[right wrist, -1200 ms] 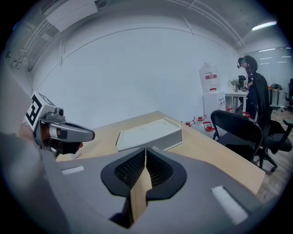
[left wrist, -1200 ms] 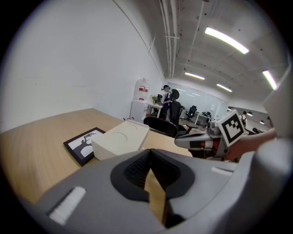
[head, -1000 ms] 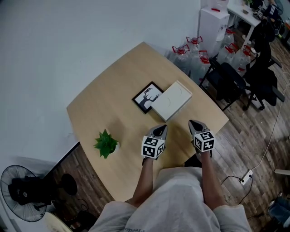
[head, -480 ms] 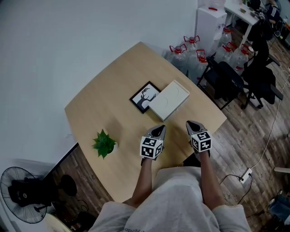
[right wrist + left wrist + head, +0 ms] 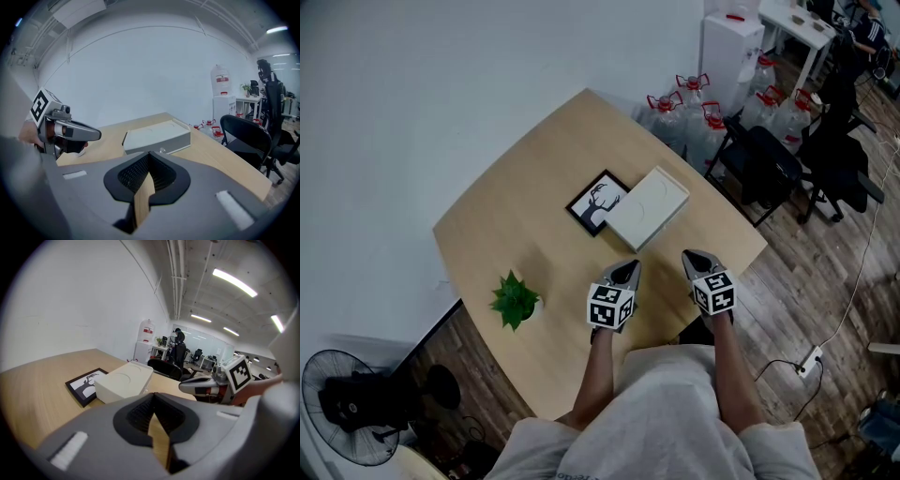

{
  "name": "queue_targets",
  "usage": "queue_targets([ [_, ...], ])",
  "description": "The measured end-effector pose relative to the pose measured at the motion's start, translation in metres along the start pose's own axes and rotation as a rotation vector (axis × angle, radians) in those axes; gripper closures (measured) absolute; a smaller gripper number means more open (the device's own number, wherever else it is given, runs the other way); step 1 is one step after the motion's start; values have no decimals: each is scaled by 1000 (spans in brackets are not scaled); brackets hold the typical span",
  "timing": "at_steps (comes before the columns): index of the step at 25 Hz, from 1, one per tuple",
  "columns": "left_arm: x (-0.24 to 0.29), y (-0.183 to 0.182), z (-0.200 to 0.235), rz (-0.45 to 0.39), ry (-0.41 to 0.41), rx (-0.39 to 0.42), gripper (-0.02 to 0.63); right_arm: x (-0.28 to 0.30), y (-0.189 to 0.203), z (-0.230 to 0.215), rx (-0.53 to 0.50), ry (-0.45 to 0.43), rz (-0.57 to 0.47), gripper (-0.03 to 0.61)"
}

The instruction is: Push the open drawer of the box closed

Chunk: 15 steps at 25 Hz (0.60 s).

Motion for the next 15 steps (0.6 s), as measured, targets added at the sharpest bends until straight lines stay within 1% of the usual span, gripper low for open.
queue_targets([
  [7,0,2,2,3,6,-36,560,2,-2,0,-10,-9,-1,577],
  [11,0,3,5,24,5,-68,560,2,-2,1,-15,-12,2,577],
  [13,-1,2,7,28,-4,-71,560,3,-2,2,-18,-14,3,577],
  [15,-3,0,8,11,-12,-62,560,4,-2,2,-20,-16,2,577],
])
Point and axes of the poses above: the fingertips, and each gripper's own axes: x forward along the fingers, z to its left, y out of its underside, the point moved 4 cm from there along -x, backward along the fingers, and after that the axes turned 15 degrees about y, right-handed, at the moved point
